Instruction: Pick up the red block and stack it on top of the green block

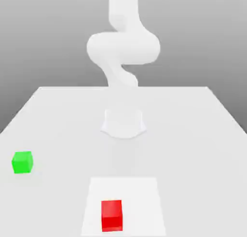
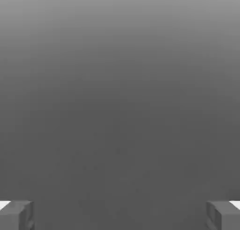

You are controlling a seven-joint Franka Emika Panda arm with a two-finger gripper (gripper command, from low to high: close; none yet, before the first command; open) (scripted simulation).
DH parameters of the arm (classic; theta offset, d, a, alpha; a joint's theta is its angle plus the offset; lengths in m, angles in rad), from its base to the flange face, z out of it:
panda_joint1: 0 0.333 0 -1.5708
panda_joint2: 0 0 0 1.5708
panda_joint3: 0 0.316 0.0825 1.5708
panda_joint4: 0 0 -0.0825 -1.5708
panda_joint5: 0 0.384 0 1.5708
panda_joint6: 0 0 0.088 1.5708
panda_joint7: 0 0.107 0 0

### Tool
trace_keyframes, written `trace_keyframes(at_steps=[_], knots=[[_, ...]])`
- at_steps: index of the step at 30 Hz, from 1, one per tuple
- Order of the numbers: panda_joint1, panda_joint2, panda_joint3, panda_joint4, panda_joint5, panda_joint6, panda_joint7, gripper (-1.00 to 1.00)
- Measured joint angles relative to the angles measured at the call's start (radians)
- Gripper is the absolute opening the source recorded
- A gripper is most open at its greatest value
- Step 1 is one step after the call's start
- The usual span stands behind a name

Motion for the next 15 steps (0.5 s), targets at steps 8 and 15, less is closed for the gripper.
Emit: trace_keyframes(at_steps=[8,15], knots=[[0.019,0.296,-0.035,-0.066,0.018,0.121,-0.057,0.00],[0.023,0.550,-0.053,-0.123,0.035,0.224,-0.106,0.00]])
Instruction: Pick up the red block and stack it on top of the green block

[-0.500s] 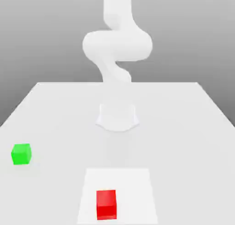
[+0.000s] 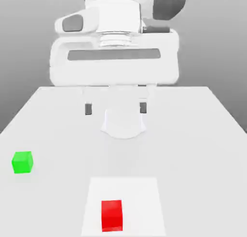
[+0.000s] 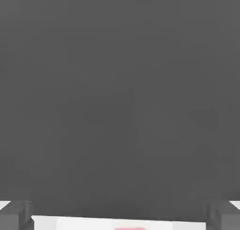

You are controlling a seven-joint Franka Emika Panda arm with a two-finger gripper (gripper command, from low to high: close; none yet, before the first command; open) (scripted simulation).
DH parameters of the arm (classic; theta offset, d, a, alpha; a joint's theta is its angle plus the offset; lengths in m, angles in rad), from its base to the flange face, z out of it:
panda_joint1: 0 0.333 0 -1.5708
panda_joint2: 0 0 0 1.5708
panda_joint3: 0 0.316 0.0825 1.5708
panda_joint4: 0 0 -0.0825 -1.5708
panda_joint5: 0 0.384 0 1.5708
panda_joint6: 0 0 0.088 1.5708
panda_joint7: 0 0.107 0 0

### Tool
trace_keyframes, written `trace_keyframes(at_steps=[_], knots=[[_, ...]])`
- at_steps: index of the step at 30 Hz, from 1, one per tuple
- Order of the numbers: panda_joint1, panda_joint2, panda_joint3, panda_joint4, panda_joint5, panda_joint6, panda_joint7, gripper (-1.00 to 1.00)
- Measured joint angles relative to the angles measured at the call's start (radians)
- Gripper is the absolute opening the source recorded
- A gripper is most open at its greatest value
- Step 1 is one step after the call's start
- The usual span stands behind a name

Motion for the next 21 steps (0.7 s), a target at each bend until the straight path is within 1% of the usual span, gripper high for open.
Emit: trace_keyframes(at_steps=[8,13,14,21], knots=[[-0.010,0.289,-0.008,-0.065,-0.003,0.118,-0.041,0.00],[-0.027,0.470,0.010,-0.056,0.012,0.250,-0.059,0.00],[-0.032,0.506,0.016,-0.050,0.017,0.280,-0.063,-1.00],[-0.032,0.515,0.016,-0.049,0.019,0.287,-0.065,-1.00]])
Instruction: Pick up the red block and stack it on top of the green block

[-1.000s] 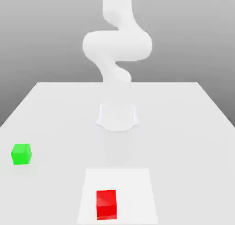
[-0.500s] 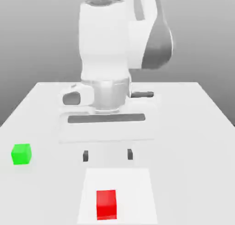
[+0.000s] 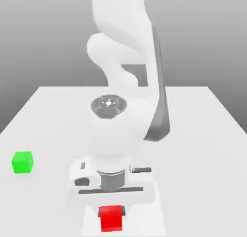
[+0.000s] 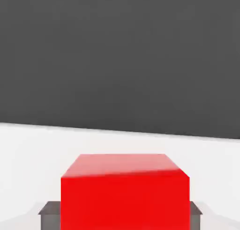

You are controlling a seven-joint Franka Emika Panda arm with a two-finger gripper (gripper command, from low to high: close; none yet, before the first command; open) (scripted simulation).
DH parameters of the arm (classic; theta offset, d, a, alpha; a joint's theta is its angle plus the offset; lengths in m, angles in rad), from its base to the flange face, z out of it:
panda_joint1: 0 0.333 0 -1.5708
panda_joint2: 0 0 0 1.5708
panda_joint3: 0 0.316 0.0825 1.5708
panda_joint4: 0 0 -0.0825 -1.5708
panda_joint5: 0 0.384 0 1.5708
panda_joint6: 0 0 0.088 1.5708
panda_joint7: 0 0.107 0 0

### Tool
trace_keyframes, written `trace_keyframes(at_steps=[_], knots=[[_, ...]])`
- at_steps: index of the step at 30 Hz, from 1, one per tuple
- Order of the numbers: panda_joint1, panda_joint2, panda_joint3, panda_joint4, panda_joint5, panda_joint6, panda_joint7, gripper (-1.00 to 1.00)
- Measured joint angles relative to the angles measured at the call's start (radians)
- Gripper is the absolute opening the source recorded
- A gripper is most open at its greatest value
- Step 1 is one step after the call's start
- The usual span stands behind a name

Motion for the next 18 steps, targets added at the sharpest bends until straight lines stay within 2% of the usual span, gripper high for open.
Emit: trace_keyframes(at_steps=[6,11,18], knots=[[-0.009,-0.175,-0.032,-0.033,-0.029,-0.141,0.012,-1.00],[-0.131,-0.249,-0.147,-0.084,-0.037,-0.164,-0.045,-1.00],[-0.389,-0.345,-0.276,-0.158,-0.075,-0.185,-0.112,-1.00]])
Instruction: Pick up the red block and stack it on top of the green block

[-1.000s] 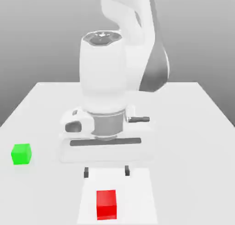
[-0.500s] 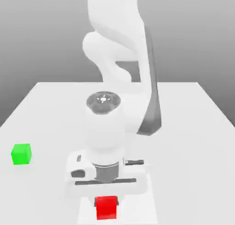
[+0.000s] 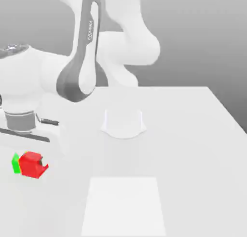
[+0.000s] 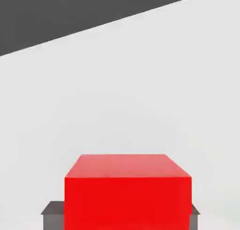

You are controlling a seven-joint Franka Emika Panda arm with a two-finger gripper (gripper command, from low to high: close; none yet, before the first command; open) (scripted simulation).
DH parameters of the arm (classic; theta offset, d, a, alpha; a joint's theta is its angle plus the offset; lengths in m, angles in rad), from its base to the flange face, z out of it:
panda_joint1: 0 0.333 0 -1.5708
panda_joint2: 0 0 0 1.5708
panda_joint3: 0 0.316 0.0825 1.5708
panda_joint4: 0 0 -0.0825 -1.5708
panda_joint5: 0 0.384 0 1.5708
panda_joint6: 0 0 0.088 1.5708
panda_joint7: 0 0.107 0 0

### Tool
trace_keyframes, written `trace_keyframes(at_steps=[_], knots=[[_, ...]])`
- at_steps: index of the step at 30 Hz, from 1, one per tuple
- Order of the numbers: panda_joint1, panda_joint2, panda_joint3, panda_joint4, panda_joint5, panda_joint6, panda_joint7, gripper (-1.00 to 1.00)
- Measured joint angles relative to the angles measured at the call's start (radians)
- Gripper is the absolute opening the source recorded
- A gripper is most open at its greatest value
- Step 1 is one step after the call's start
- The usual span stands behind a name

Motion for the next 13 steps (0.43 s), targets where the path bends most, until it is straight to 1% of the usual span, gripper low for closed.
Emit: trace_keyframes(at_steps=[4,5,8,10,11,13], knots=[[-0.127,-0.055,-0.074,-0.042,-0.027,-0.012,-0.034,-1.00],[-0.141,-0.052,-0.082,-0.048,-0.020,-0.002,-0.048,-1.00],[-0.143,0.030,-0.070,-0.050,0.064,0.074,-0.116,-1.00],[-0.160,0.102,-0.034,-0.046,0.142,0.137,-0.173,-1.00],[-0.171,0.135,-0.015,-0.044,0.179,0.165,-0.200,1.00],[-0.171,0.135,-0.015,-0.044,0.179,0.165,-0.200,1.00]])
